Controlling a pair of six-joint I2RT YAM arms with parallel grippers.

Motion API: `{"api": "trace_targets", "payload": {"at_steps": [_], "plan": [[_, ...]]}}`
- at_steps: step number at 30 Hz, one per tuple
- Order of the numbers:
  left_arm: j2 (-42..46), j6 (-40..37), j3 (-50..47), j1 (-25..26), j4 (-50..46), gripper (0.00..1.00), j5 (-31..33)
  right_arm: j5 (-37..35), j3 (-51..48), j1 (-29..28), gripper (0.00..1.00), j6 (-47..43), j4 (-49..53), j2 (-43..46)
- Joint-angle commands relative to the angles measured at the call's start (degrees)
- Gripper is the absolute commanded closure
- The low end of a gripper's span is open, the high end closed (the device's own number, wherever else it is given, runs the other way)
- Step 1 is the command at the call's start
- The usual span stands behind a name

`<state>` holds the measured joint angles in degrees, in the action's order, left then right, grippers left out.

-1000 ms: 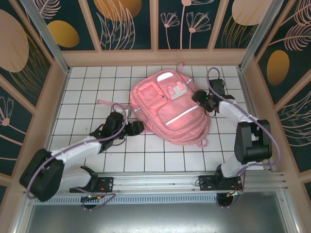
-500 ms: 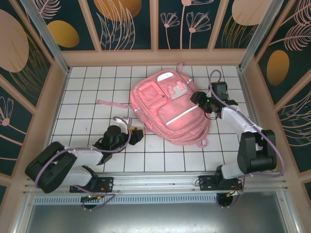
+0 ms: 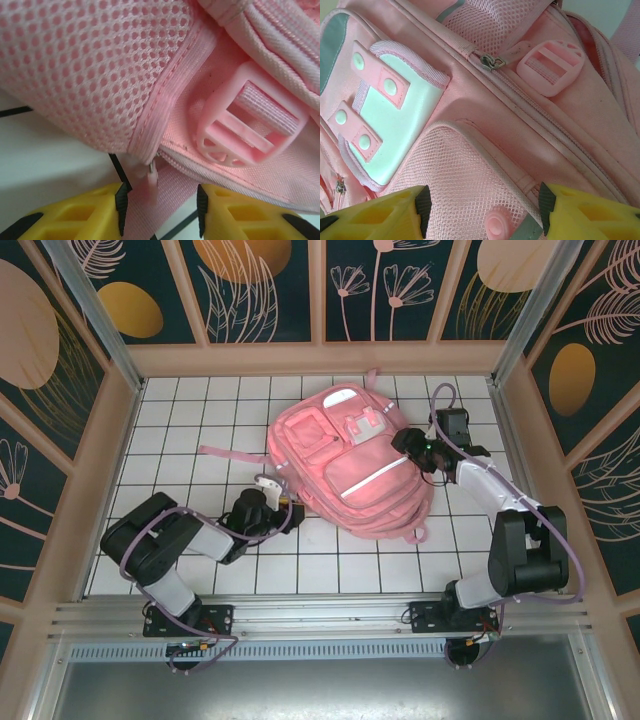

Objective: Pack books, pencil case, and school supplies into a backpack

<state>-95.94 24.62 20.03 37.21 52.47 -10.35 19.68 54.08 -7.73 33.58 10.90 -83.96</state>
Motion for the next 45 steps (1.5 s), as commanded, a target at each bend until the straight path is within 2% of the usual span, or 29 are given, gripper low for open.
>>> {"api": "trace_targets", "payload": {"at_steps": [1, 9, 13, 15, 17, 20, 23, 26, 30, 34, 40, 45], "plan": [[-1.87, -3.52, 2.21, 0.16, -1.22, 0.58, 0.21, 3.73, -0.92, 0.06, 0.40, 1.19, -1.88, -1.09], [-6.71, -5.35, 4.00, 0.95, -3.59, 0.63, -0.80, 5.51, -1.04, 0.87, 0.40, 1.88, -2.85, -2.57], [-6.98, -5.19, 4.66, 1.06, -3.60, 0.80, -0.55, 3.09, -0.23, 0.23, 0.40, 1.47, -1.30, -1.94], [-6.37, -5.20, 4.67, 1.14, -3.47, 0.91, -0.55, -1.89, 1.05, -0.88, 0.40, 0.97, 1.32, -0.86], [-4.97, -5.02, 3.78, 1.14, -3.49, 1.00, -0.36, -10.06, 3.28, -2.85, 0.37, 1.11, 4.69, 0.34], [-2.59, -4.70, 1.10, 1.12, -2.81, 1.00, 0.18, -20.00, 7.43, -7.20, 0.31, 0.71, 9.22, 0.68], [0.84, -4.95, -0.83, 1.18, -2.80, 1.00, 0.80, -25.08, 12.08, -13.67, 0.27, -3.29, 10.11, -0.71], [2.25, -4.83, -1.54, 1.16, -3.31, 1.00, 1.46, -23.05, 18.81, -18.52, 0.26, -8.11, 11.89, -5.89], [5.47, -4.77, -2.97, 1.20, -4.78, 1.00, 3.65, -19.99, 31.00, -24.63, 0.26, -15.17, 17.96, -16.99], [8.46, -5.26, -4.47, 1.11, -6.18, 1.00, 5.51, -14.74, 40.39, -30.56, 0.26, -19.64, 22.63, -26.26], [9.46, -5.33, -5.38, 1.16, -6.63, 1.00, 5.60, -24.21, 50.55, -37.74, 0.24, -23.44, 27.08, -35.09], [9.37, -5.26, -5.97, 1.20, -6.06, 1.00, 5.37, -31.28, 54.66, -40.85, 0.24, -24.88, 28.87, -41.22]]}}
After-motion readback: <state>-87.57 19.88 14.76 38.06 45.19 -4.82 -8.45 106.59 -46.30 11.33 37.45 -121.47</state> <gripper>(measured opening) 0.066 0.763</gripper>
